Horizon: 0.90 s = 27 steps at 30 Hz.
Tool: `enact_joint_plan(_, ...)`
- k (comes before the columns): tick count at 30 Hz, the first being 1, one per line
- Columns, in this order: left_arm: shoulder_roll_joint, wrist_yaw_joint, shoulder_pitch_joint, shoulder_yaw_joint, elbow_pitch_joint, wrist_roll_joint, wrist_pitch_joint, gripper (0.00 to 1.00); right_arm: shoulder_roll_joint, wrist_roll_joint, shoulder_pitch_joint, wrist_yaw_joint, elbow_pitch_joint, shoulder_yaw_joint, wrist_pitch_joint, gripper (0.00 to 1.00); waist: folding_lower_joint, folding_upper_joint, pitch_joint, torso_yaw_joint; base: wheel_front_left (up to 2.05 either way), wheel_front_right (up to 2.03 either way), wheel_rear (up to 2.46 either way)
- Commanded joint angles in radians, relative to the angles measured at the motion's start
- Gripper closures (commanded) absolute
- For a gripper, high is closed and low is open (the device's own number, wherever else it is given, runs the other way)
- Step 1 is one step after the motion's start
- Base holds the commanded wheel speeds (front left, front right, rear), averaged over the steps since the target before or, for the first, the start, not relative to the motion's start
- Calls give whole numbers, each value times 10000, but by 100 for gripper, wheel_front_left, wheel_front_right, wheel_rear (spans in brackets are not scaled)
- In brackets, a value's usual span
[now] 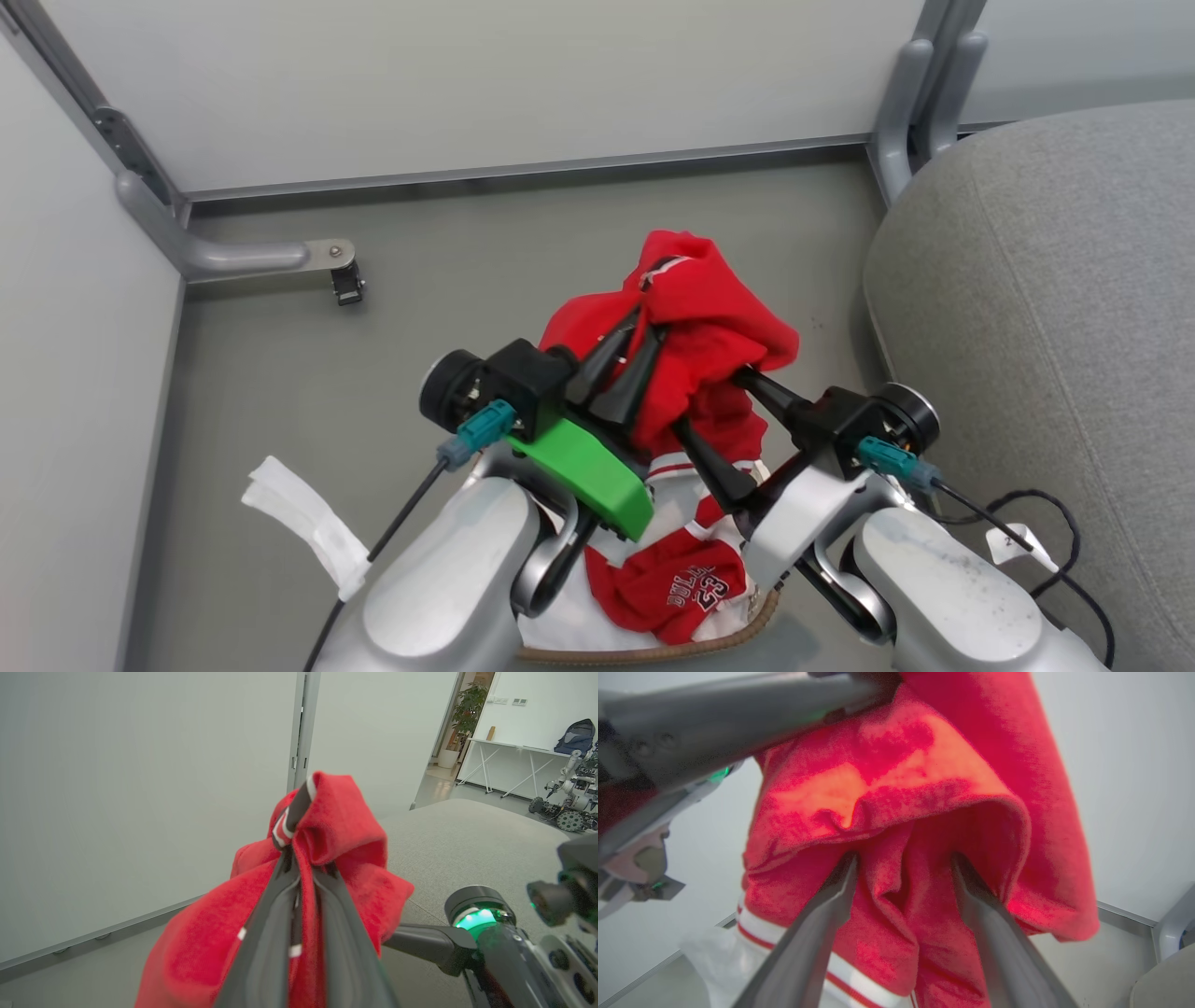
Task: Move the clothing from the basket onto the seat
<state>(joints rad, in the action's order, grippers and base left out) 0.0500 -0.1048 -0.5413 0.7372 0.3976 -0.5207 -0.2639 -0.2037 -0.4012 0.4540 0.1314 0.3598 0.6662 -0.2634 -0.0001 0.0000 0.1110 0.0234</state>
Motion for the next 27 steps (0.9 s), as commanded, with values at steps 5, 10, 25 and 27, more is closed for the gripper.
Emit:
enact_joint_plan(5,22,-99,64,599,-60,-382,-9,100,-35,-186,529,-14,511,576,-18,0,1,0,-74,239,0,0,0)
enact_joint_plan(10,20,-75,25,913,-89,-681,-9,100,133,-171,831,-14,875,826,-18,19,1,0,-57,405,0,0,0)
enact_joint_plan(25,22,157,-46,468,-299,-435,-8,0,158,8,682,-14,476,180,-18,100,1,0,246,388,0,0,0)
enact_joint_plan(27,25,153,20,371,-298,-318,-8,0,187,81,630,-14,403,1,-20,100,1,0,298,280,0,0,0)
